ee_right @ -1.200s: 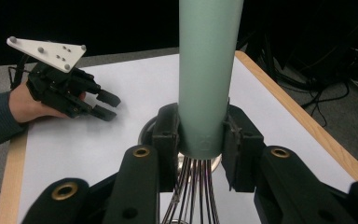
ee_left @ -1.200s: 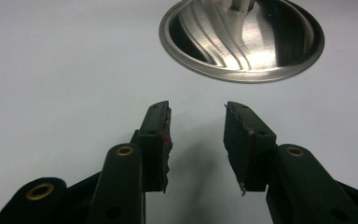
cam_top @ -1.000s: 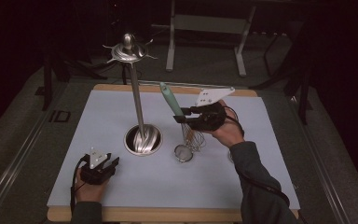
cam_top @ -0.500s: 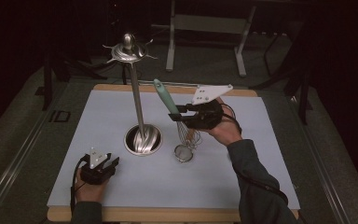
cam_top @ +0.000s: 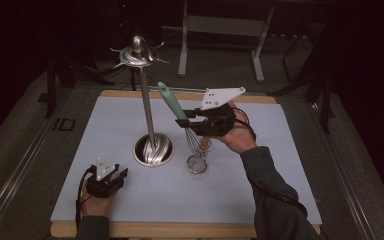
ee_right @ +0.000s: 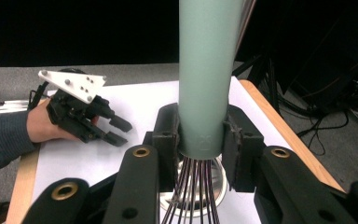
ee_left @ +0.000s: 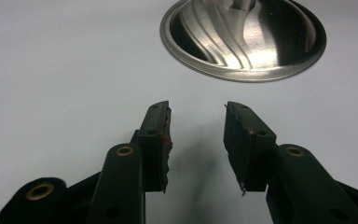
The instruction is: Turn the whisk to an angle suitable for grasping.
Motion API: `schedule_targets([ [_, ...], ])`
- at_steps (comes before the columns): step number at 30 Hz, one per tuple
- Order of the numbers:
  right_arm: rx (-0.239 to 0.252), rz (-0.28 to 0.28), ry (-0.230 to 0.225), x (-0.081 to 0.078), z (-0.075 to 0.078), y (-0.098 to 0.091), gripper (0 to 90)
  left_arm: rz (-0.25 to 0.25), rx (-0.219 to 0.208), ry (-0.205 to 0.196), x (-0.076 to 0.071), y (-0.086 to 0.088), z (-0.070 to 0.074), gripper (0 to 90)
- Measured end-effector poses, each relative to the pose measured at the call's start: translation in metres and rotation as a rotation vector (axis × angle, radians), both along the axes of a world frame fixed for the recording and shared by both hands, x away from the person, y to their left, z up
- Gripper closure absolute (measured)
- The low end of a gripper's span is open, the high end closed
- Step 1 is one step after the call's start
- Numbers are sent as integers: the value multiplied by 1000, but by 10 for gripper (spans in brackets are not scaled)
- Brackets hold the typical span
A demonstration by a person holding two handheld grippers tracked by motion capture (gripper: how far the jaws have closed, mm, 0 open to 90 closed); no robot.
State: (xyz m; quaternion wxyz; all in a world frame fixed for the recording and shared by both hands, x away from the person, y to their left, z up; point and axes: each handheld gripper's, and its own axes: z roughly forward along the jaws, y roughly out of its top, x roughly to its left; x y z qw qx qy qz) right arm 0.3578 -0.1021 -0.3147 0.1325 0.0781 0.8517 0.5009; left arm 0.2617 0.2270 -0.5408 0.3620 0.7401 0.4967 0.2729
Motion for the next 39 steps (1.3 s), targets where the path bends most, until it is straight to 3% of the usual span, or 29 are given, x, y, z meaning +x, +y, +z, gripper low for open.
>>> schedule_targets([
  [24, 13, 23, -36, -3, 22, 25, 691, -2, 7, 2, 0, -1, 0, 614],
  [39, 36, 17, -26, 3, 26, 37, 690, -3, 7, 4, 0, -1, 0, 613],
])
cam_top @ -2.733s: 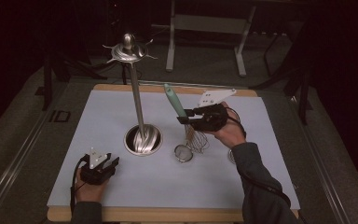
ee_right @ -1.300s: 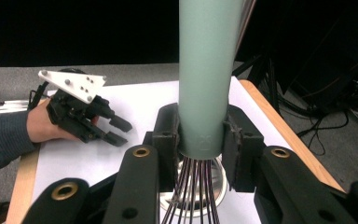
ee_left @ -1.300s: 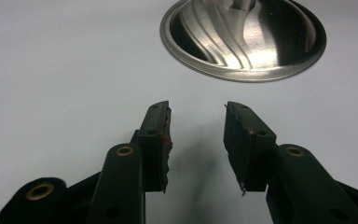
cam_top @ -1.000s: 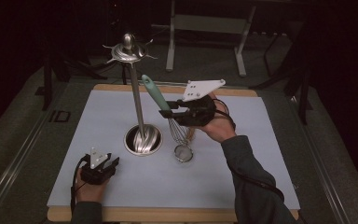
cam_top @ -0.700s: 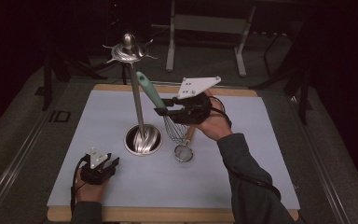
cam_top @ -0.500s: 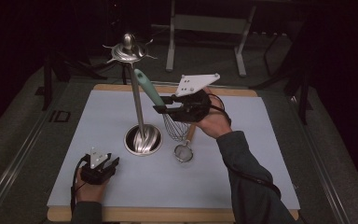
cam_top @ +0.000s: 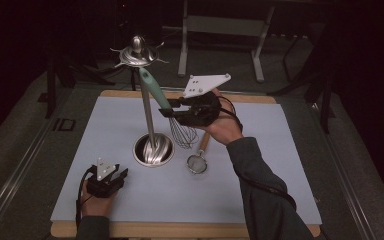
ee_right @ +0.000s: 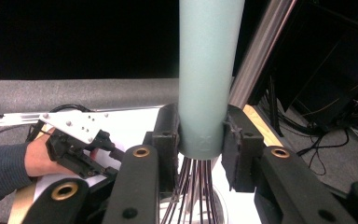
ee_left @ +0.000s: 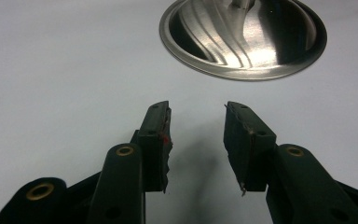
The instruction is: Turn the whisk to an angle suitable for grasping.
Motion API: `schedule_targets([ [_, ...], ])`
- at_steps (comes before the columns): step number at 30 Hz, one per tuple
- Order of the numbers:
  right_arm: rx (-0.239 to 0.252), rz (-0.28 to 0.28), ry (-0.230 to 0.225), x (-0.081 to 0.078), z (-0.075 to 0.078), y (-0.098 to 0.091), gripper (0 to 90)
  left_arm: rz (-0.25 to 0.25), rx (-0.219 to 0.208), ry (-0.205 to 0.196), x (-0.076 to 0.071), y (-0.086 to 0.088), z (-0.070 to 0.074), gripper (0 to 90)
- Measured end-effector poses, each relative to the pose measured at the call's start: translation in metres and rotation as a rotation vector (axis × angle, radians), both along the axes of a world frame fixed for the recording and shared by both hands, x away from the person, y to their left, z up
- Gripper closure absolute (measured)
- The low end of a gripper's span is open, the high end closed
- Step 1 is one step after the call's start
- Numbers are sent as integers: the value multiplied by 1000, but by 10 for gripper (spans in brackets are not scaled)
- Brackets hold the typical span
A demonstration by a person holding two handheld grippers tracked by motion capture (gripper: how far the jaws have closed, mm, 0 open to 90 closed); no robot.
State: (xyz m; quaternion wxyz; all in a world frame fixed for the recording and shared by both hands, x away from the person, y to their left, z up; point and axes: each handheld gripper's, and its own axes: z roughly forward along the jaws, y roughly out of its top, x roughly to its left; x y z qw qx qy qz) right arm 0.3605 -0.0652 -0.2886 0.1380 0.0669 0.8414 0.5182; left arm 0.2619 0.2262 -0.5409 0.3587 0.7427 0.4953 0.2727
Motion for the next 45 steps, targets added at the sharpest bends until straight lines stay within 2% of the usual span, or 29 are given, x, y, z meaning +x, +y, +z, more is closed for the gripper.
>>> schedule_targets([
  [20, 7, -39, 19, 6, -4, 9, 689, 1, -1, -1, 0, 0, 0, 614],
  [29, 22, -76, 41, 6, -13, 18, 684, 2, -4, -2, 0, 0, 0, 613],
  [36, 9, -93, 40, 5, -15, 24, 676, 1, -3, -1, 0, 0, 0, 613],
  [45, -2, -87, 44, 4, -20, 26, 654, -1, 1, -1, 0, 0, 0, 612],
])
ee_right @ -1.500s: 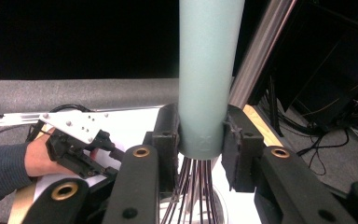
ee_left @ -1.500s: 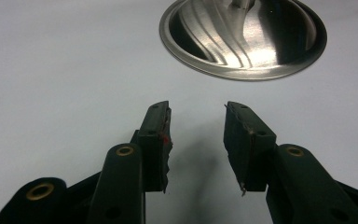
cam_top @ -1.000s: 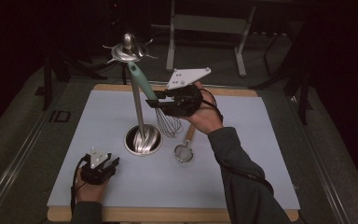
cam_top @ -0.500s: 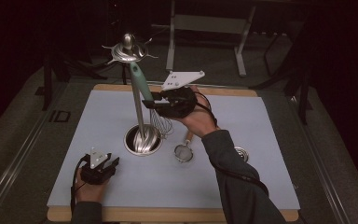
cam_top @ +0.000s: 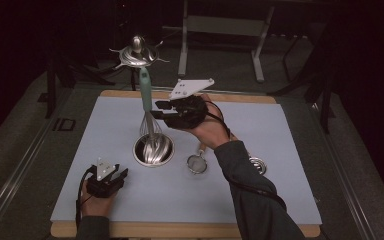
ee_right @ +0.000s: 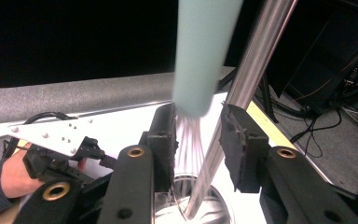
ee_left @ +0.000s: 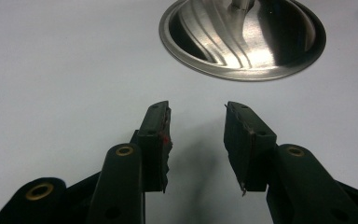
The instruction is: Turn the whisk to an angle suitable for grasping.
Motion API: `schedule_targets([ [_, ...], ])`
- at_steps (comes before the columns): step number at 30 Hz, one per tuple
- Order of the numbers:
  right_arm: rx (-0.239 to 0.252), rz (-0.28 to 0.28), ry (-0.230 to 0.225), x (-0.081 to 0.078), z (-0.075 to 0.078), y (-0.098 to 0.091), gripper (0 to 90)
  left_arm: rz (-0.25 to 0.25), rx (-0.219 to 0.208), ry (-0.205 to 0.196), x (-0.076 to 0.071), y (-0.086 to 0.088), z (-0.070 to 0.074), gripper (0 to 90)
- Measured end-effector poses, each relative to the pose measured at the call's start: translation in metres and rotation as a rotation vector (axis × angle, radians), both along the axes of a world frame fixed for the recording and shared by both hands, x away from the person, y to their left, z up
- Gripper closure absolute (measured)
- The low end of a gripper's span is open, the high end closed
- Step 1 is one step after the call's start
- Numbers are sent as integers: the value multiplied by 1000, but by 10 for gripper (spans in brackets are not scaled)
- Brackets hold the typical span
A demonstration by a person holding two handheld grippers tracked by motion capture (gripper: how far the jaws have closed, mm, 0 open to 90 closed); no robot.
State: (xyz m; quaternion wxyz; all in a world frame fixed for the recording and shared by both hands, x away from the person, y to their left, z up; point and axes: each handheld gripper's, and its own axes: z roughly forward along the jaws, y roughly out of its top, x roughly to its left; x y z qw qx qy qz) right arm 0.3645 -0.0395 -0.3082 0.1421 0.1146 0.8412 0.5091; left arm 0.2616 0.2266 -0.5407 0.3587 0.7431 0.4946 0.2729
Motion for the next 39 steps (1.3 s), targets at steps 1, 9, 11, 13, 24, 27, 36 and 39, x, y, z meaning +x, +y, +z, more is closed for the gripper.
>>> schedule_targets([
  [1, 1, 2, 1, 0, 0, -1, 654, 1, -1, -1, 0, 0, 0, 612],
  [9, -29, 12, 0, -1, -3, -11, 655, 4, -5, -4, 0, 0, 0, 610],
  [11, -36, 10, 0, -1, -4, -15, 659, 5, -7, -3, 0, 0, 0, 610],
  [13, -44, 3, 7, 0, -5, -19, 660, 5, -8, -3, 0, 0, 0, 610],
  [24, -129, -45, 48, 1, -12, -34, 660, 7, -8, -6, 0, 0, 0, 608],
  [27, -174, -96, 48, 1, -19, -42, 665, 7, -8, -8, 0, 0, 0, 608],
  [36, -224, -130, 48, 2, -38, -61, 662, 13, -9, -9, 0, 0, 0, 596],
  [39, -242, -155, 41, 2, -45, -72, 663, 13, -10, -5, 0, 1, 0, 592],
])
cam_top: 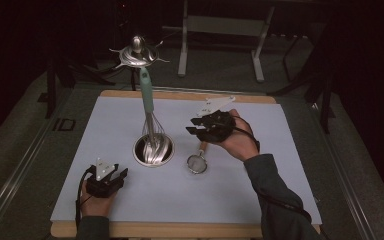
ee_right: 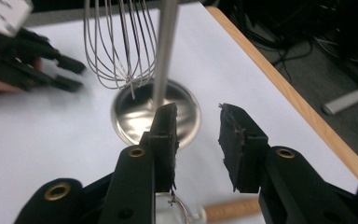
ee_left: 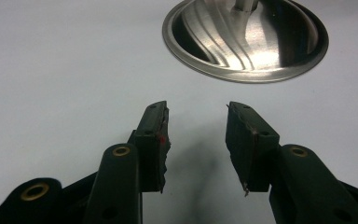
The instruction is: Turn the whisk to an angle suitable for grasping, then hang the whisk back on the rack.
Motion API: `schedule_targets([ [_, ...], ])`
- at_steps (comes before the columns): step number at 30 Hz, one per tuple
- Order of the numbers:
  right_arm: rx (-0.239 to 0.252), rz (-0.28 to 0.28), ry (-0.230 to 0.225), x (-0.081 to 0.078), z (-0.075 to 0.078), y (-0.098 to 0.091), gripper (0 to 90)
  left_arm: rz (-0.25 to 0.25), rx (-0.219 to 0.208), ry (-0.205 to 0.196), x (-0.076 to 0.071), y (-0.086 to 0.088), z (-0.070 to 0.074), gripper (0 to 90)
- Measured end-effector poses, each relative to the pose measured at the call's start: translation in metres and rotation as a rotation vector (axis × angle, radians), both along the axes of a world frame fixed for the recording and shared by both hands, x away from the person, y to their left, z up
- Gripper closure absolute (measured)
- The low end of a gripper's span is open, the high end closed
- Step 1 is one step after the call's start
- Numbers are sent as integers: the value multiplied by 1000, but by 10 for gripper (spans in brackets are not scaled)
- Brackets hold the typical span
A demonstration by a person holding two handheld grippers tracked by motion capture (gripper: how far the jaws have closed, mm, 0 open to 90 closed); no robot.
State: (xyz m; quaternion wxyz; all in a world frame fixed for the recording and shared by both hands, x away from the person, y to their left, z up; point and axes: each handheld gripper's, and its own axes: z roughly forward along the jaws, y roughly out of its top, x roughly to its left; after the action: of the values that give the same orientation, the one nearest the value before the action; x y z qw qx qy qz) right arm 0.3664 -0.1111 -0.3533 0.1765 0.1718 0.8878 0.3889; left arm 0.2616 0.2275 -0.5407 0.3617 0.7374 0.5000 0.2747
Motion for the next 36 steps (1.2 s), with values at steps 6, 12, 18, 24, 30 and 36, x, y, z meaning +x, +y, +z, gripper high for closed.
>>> schedule_targets([
  [6, 7, -49, 22, 1, -12, -23, 660, 9, -11, 3, 1, 1, 0, 579],
  [12, 31, -85, 64, 3, -28, -38, 654, -6, 25, 2, 0, -2, 0, 618],
  [18, 42, -121, 65, -4, -42, -50, 639, 22, 8, -9, -1, -4, 2, 699],
  [24, 14, -169, 78, -9, -60, -60, 639, -14, -81, -47, -5, -7, 16, 748],
  [30, 37, -210, 107, -11, -76, -79, 635, -86, -112, -141, -8, -8, 39, 832],
  [36, 67, -253, 139, -14, -86, -98, 626, -108, -145, -222, -4, -6, 67, 898],
])
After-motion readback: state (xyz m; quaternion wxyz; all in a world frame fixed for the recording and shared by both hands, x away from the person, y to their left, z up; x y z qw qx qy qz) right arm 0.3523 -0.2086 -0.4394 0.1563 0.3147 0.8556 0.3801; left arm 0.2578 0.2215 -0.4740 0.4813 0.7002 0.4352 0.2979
